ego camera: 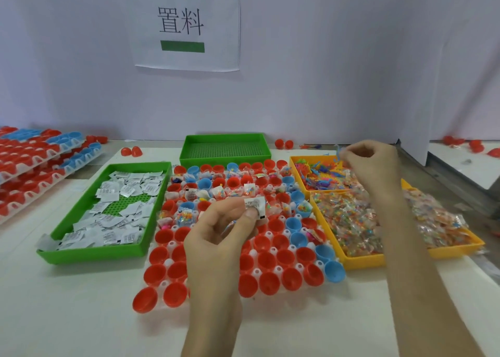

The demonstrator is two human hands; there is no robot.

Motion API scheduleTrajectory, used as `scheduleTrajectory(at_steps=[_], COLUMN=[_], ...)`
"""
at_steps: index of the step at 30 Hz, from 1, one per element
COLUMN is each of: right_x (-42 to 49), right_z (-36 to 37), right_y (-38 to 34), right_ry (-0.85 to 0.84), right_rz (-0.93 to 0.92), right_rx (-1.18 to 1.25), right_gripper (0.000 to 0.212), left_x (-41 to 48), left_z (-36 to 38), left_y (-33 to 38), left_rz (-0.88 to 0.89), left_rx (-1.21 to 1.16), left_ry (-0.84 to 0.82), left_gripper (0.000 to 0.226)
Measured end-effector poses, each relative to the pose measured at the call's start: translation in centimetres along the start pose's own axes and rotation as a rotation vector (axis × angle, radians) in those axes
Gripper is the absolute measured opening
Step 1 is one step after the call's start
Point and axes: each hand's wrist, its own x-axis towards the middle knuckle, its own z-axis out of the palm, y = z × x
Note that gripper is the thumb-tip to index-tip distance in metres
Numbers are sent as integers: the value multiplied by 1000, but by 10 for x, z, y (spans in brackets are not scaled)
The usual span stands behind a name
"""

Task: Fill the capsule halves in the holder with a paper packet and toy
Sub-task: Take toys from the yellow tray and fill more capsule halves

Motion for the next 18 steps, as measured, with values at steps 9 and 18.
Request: scheduleTrajectory(at_steps=[9, 18], right_x=[-130, -142], right_z=[-43, -21], right_y=[-63, -72], right_ry=[-538, -516], right_rz=[-171, -200], right_rx=[504, 425], right_gripper=[18, 7], left_x=[-11, -14], left_z=[10, 12], left_y=[2, 10], left_rz=[9, -38], left_rx=[4, -138], left_ry=[-41, -128], left_gripper=[23, 25])
